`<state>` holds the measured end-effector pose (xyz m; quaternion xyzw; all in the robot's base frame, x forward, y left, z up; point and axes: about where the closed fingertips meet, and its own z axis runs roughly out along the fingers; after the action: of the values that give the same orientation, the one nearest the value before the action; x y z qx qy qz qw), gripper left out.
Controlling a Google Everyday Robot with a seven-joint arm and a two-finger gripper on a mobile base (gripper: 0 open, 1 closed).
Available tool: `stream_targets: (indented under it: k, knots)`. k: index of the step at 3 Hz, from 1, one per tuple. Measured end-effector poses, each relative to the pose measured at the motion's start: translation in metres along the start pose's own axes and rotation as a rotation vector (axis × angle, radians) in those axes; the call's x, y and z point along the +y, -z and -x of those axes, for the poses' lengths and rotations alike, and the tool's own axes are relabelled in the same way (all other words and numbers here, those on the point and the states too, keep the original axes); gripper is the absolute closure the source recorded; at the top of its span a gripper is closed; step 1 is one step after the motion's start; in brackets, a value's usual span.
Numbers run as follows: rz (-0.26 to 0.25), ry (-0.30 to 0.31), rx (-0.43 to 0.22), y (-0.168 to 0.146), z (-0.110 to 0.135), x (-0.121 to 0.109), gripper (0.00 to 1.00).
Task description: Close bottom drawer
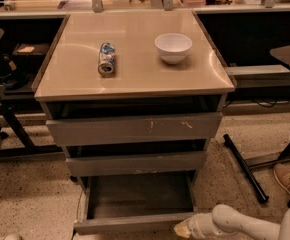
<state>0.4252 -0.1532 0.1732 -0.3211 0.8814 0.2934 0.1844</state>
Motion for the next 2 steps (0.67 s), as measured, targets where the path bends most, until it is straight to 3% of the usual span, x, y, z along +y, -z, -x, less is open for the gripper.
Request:
stream_targets:
  k: [1,2]
  knots:
    - [-0.002,0.0,-0.001,0.0,0.001,-0.001,1.0]
    - [-0.013,-0.041,-0.089,-0.007,0.01,-0.016,1.0]
